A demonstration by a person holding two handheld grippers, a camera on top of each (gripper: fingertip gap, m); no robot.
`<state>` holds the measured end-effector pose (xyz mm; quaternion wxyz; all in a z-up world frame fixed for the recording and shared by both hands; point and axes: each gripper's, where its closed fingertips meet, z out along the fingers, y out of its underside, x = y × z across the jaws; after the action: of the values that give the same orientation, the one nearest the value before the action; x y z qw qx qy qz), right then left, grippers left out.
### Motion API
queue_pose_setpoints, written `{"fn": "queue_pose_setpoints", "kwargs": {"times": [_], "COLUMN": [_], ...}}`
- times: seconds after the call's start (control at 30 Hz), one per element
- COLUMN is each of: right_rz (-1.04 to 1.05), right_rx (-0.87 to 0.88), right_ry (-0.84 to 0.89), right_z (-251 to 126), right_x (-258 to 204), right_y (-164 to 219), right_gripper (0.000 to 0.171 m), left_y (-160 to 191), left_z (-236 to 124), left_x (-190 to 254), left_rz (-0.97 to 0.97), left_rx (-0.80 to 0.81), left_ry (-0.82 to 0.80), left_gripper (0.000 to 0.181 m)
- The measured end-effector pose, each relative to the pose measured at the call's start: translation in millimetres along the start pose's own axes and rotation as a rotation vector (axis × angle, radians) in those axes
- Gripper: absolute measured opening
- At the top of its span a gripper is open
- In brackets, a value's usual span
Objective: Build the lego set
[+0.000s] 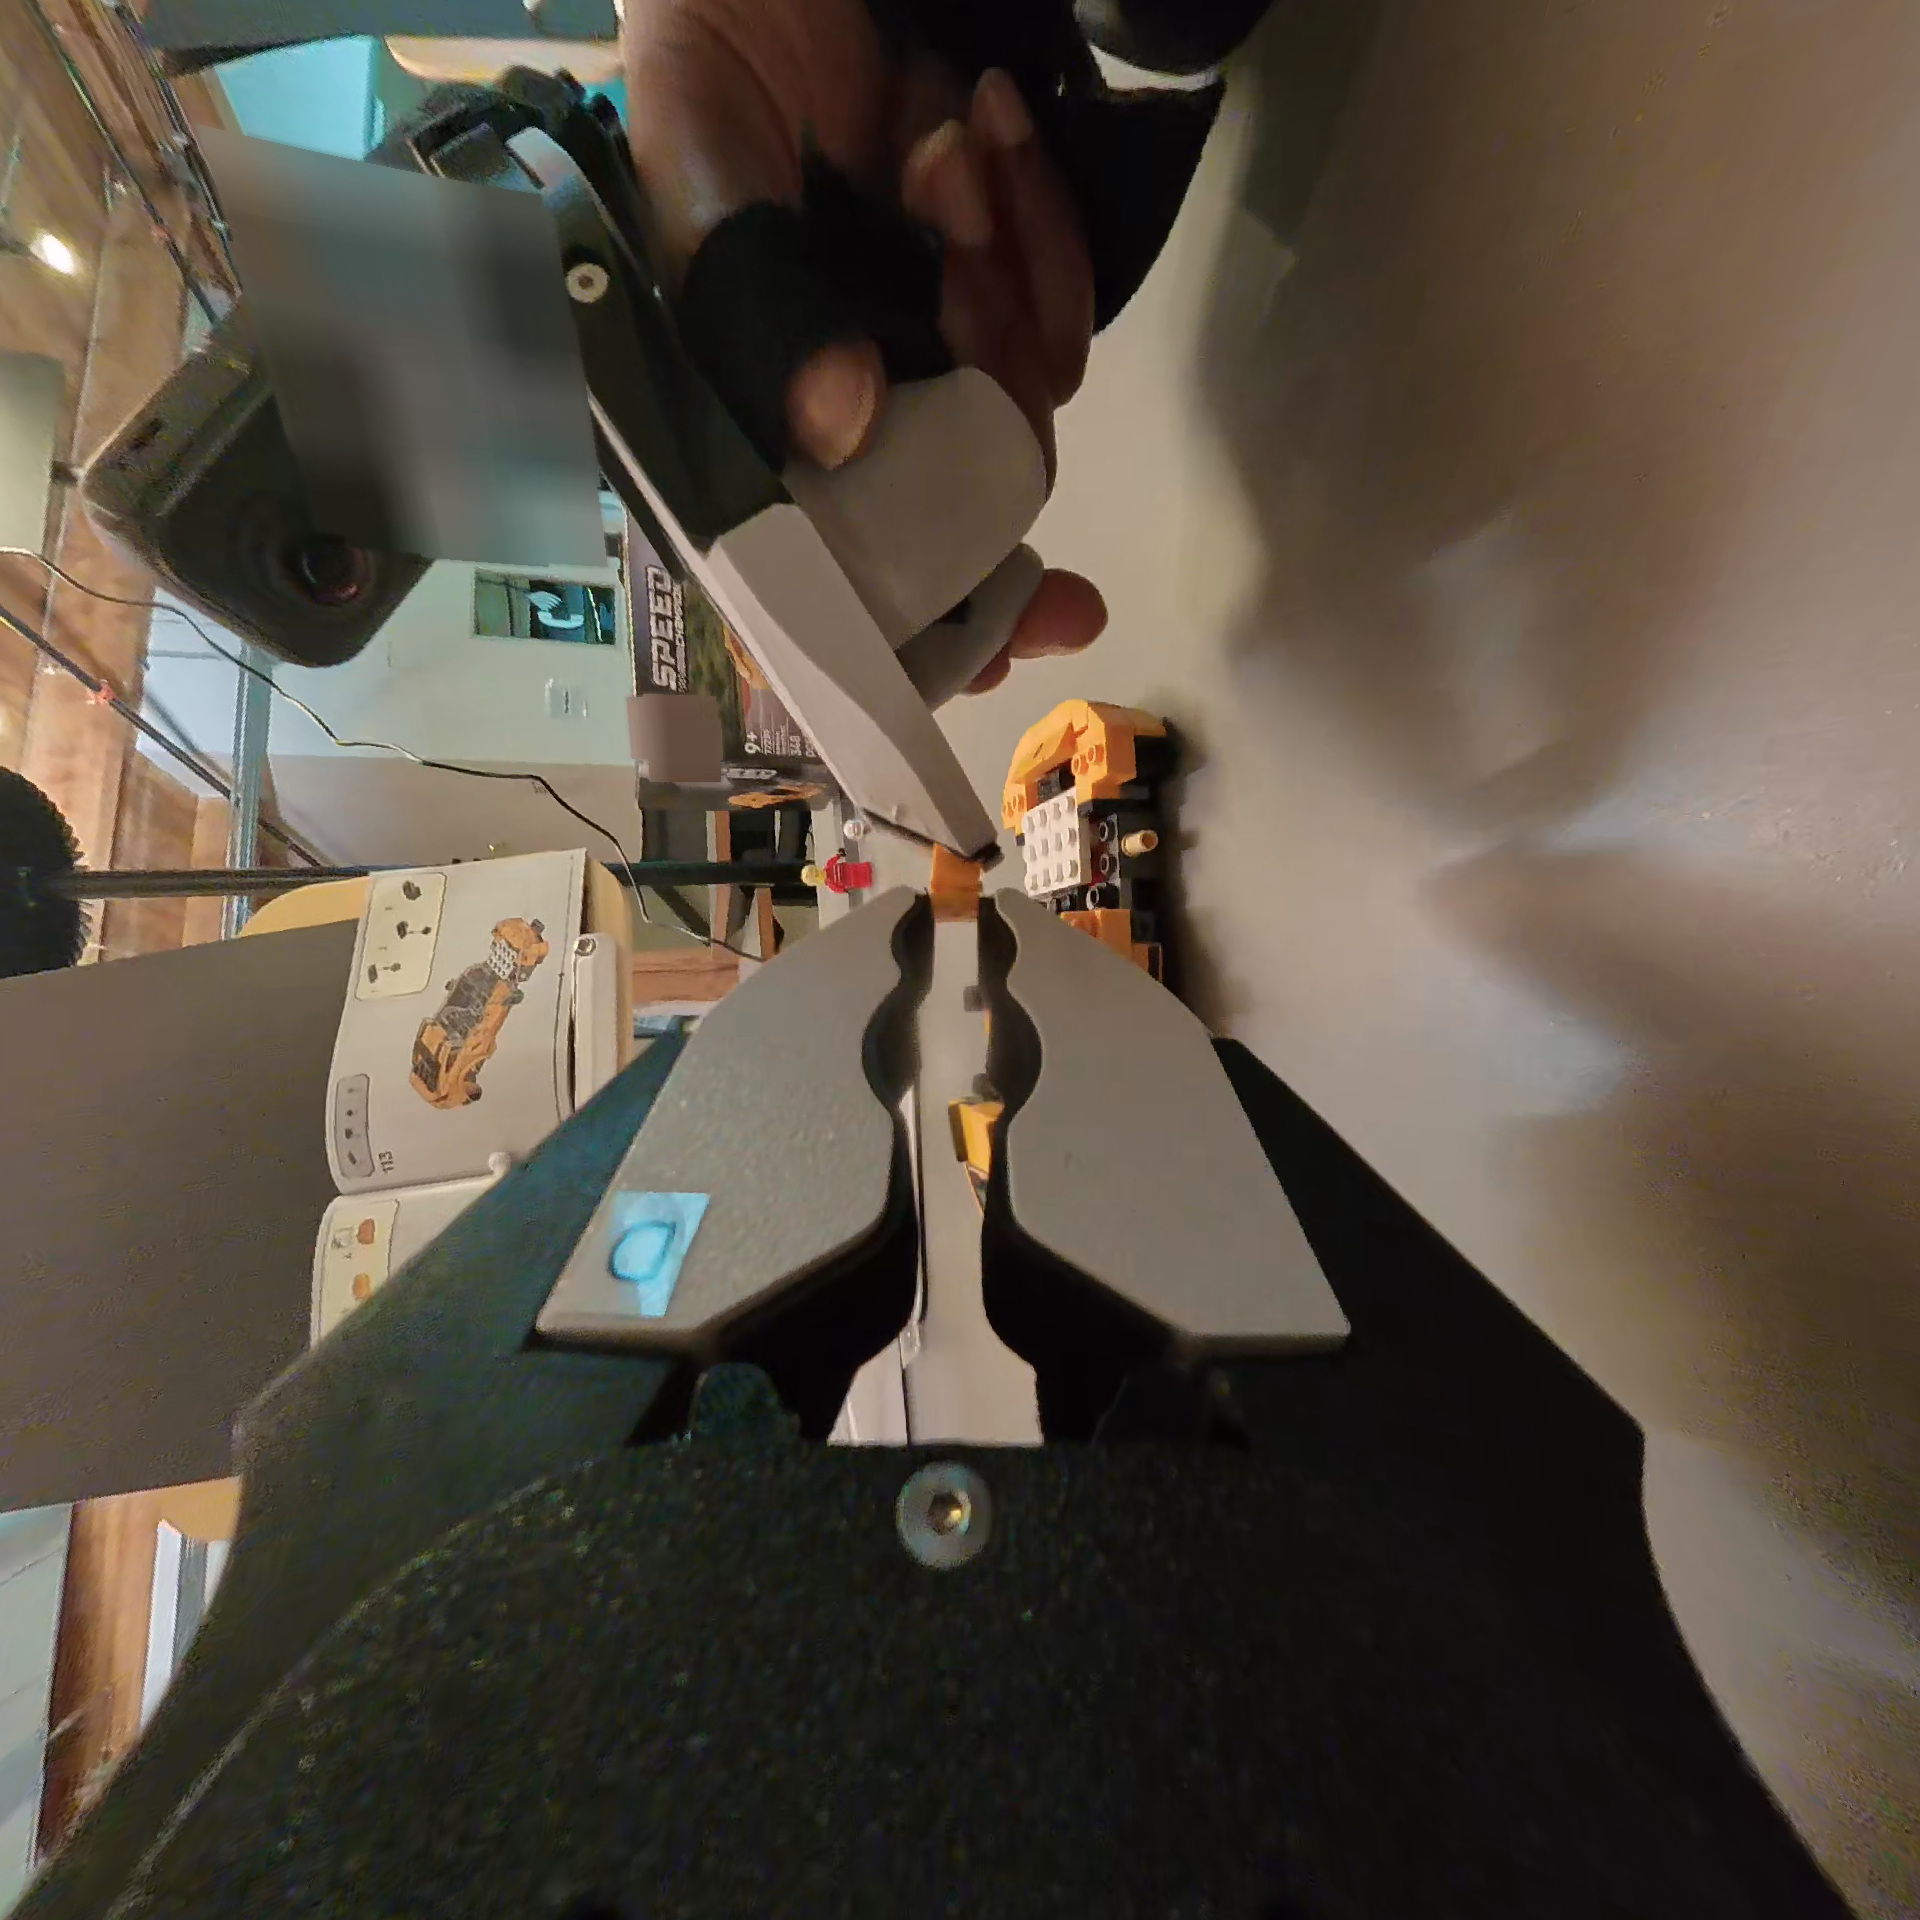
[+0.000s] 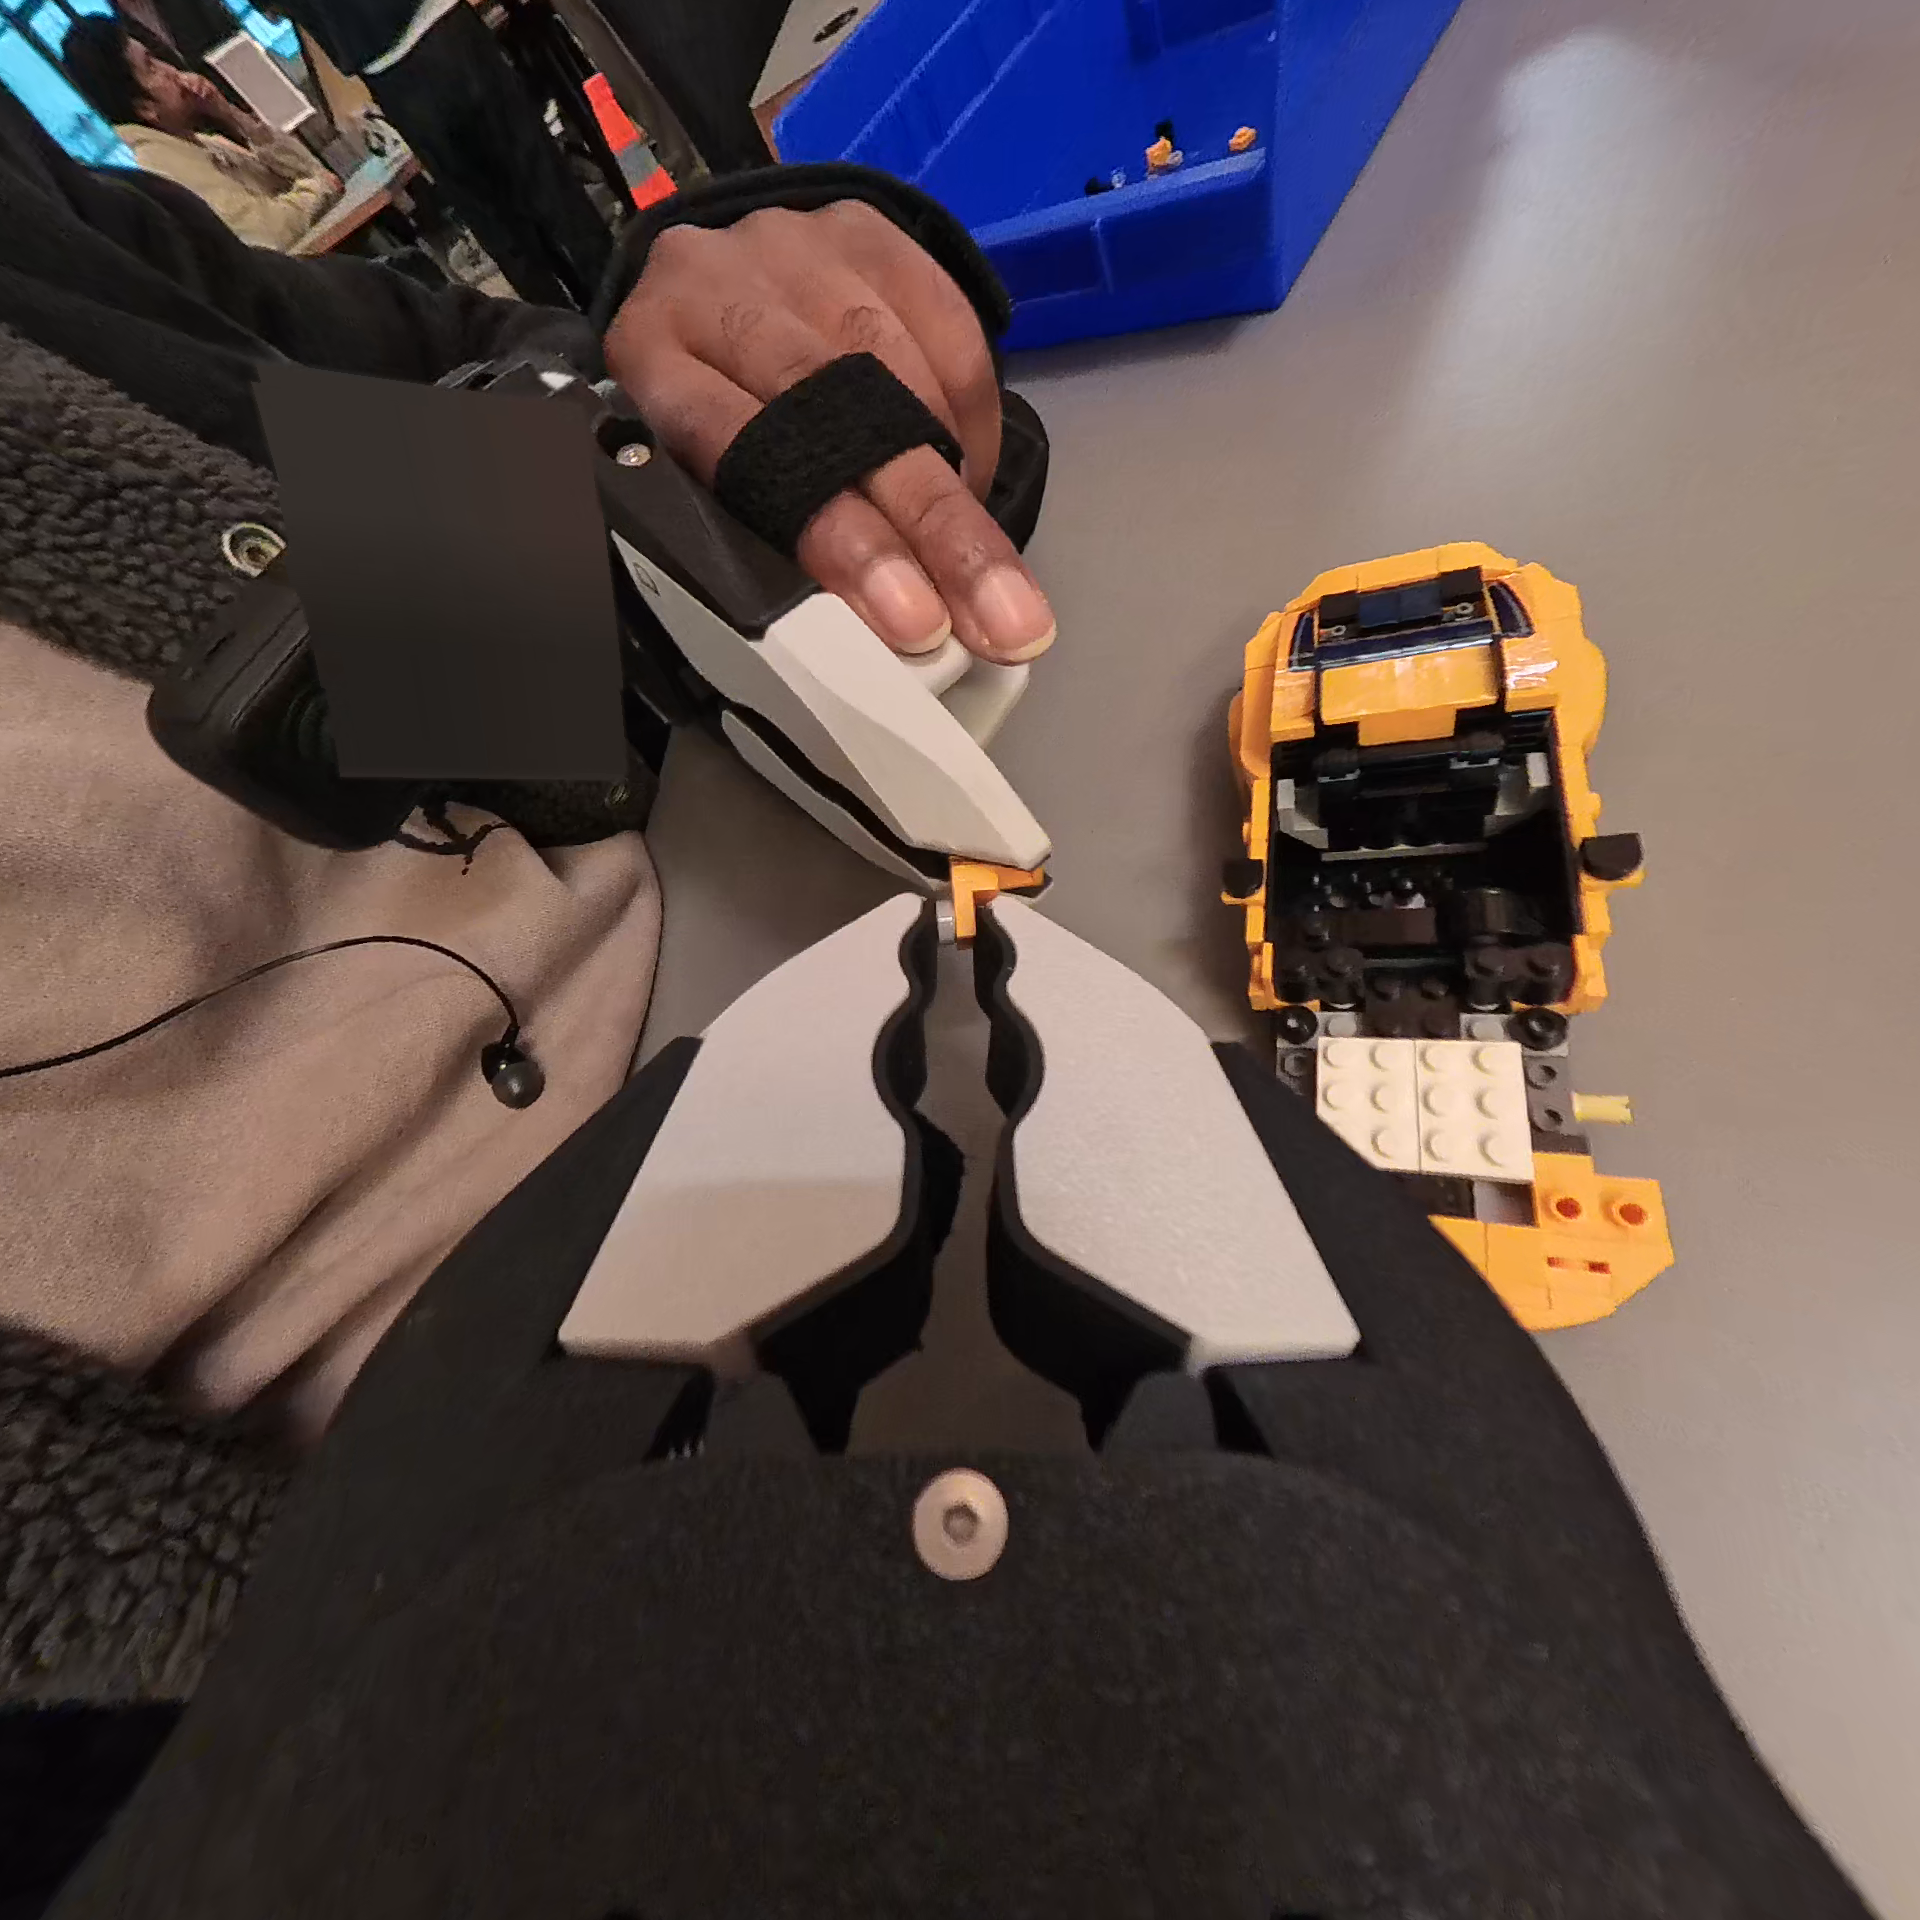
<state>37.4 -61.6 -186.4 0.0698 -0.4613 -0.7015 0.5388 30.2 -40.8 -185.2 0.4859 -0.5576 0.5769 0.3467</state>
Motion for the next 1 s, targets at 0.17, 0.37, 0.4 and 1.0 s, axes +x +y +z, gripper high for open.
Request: {"fn": "queue_pose_setpoints", "kwargs": {"times": [0.17,0.37,0.4,1.0], "right_rz": [0.047,0.1,0.102,0.07], "right_rx": [0.005,-0.005,-0.01,0.102], "right_ry": [-0.007,-0.026,-0.026,-0.071], "right_z": [3,5,6,0], "right_x": [2,3,3,-4], "right_y": [1,5,6,-11], "right_gripper": [0.006,0.006,0.006,0.007], "left_y": [2,2,2,2], "left_z": [1,2,3,-5], "left_x": [2,6,7,-14], "left_rz": [-0.003,0.04,0.052,-0.068], "left_rx": [-0.03,-0.054,-0.058,0.023], "left_ry": [0.002,-0.001,-0.001,-0.074], "left_gripper": [0.008,0.007,0.007,0.016]}}
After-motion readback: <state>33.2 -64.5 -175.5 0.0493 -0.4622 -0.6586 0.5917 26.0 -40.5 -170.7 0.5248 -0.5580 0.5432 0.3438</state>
